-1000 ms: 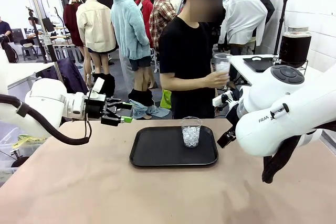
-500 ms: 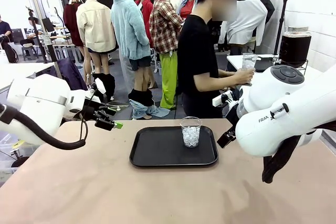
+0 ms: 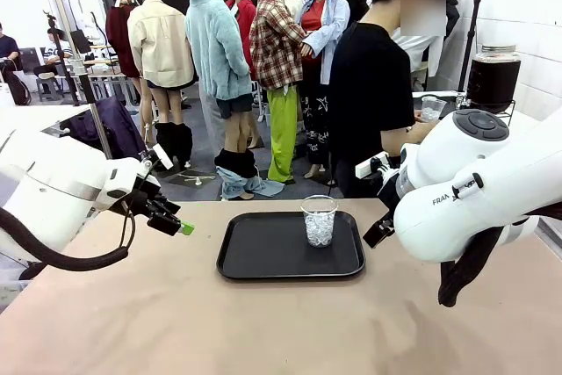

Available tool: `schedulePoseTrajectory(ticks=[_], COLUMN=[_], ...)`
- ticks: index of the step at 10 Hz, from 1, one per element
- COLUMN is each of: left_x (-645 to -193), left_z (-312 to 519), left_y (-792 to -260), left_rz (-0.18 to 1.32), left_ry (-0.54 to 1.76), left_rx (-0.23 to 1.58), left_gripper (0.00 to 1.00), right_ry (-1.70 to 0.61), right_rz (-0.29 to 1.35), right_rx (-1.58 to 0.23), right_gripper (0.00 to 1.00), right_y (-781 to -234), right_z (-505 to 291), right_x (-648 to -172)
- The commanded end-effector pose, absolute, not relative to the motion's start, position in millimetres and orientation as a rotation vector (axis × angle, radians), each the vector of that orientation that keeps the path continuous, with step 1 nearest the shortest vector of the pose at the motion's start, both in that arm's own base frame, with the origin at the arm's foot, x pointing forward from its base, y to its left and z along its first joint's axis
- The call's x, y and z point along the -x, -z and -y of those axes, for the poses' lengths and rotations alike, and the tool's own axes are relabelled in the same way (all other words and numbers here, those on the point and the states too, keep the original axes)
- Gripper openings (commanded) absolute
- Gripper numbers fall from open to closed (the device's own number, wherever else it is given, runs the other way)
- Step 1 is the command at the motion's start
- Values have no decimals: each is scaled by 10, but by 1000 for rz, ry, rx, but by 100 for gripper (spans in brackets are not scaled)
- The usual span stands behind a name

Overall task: Pour the drink into the iced cup.
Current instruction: Pick up the iced cup indicated by the human and present it to them.

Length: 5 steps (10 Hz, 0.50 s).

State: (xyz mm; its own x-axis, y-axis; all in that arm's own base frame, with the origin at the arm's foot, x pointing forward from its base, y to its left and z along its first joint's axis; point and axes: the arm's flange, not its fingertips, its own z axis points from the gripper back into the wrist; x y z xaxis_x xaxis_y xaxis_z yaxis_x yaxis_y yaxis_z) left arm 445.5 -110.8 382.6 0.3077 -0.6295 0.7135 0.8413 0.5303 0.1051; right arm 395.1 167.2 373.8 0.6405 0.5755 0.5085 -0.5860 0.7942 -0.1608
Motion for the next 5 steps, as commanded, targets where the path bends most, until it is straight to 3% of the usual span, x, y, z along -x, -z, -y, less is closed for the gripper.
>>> schedulePoseTrajectory(ticks=[1,5], left_x=[-4534,-4255], left_z=[1145,1293], left_y=[-3823,-3952], left_rz=[823,707], left_ry=[1008,849], left_rx=[336,140], left_gripper=[100,100], right_ry=[-663,-663], right_rz=[572,572], right_rx=[-20,-20], right_gripper=[100,100], right_y=[-3735,-3735], right_z=[-1675,-1675], right_x=[-3948,-3948])
